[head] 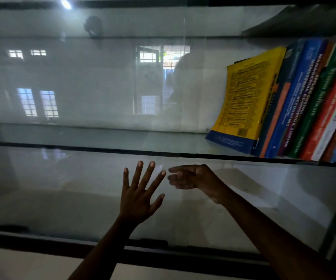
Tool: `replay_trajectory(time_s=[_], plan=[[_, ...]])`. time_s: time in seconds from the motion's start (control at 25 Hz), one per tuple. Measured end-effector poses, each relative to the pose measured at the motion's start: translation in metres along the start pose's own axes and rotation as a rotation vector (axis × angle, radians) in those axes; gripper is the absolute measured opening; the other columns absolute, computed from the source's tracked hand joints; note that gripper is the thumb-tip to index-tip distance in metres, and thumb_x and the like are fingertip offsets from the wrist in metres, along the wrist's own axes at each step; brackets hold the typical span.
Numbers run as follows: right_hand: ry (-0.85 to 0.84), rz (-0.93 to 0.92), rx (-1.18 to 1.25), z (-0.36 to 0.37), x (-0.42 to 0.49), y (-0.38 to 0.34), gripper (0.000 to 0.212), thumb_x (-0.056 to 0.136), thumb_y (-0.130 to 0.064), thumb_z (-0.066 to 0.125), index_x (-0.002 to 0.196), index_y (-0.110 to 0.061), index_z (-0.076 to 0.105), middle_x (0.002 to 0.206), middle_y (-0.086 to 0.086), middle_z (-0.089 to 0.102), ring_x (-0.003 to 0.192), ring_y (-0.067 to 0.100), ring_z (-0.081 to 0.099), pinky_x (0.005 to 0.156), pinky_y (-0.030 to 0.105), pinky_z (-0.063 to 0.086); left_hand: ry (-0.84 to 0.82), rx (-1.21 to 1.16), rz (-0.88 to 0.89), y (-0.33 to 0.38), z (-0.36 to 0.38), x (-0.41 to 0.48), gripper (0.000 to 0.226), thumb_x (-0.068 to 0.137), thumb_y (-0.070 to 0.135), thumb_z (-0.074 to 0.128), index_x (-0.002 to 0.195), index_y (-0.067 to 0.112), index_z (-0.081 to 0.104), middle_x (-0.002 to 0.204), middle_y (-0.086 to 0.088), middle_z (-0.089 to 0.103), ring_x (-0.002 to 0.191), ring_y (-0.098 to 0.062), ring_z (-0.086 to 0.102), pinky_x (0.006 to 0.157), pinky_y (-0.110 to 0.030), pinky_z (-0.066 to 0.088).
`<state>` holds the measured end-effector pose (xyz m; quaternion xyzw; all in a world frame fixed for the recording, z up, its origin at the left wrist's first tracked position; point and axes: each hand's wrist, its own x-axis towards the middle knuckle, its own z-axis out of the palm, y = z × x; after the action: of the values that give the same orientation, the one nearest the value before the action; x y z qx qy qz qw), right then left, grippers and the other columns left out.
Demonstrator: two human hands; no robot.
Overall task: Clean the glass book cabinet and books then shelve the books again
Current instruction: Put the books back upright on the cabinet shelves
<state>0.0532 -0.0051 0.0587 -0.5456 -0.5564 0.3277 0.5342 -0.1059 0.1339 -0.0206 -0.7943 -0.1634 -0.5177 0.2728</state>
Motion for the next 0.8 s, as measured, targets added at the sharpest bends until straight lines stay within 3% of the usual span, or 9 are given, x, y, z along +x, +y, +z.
replay_trajectory(time_s=[0.24,0.52,0.68,0.8], plan=[[-0.049,-0.036,-0.067,-0.008,0.000,-0.003,0.023,0.093,-0.006,0.049,0.108,-0.014,0.064,0.093,0.002,0.073,0.092,0.017,0.069,0.082,0.026,0.054,0.056,0.027,0.067,-0.007,0.007,-0.003,0.067,0.093,0.056,0.025,0.151,0.027,0.007,0.159,-0.004,-0.003,0.146,-0.028,-0.001,0.115,-0.054,0.000],[-0.074,-0.001,-0.073,-0.033,-0.018,-0.008,0.029,0.090,-0.007,0.049,0.117,-0.008,0.059,0.099,0.006,0.071,0.093,0.018,0.068,0.083,0.028,0.055,0.054,0.038,0.072,-0.009,0.009,-0.005,0.069,0.091,0.057,0.027,0.151,0.027,0.008,0.159,-0.004,-0.002,0.146,-0.028,0.000,0.115,-0.054,-0.001],[-0.041,0.053,-0.059,-0.051,-0.038,-0.014,0.042,0.081,-0.023,0.061,0.118,-0.004,0.058,0.097,0.006,0.071,0.090,0.018,0.069,0.084,0.030,0.055,0.052,0.040,0.090,-0.008,0.007,-0.003,0.068,0.092,0.055,0.028,0.151,0.026,0.009,0.159,-0.005,-0.001,0.145,-0.030,0.001,0.114,-0.055,0.001],[0.026,0.077,-0.051,-0.070,-0.054,-0.020,0.072,0.066,-0.050,0.073,0.116,0.000,0.060,0.101,0.010,0.071,0.094,0.024,0.068,0.079,0.028,0.056,0.031,0.015,0.036,-0.004,0.000,-0.002,0.068,0.092,0.055,0.028,0.151,0.027,0.007,0.159,-0.003,-0.003,0.146,-0.028,-0.001,0.114,-0.054,-0.002]])
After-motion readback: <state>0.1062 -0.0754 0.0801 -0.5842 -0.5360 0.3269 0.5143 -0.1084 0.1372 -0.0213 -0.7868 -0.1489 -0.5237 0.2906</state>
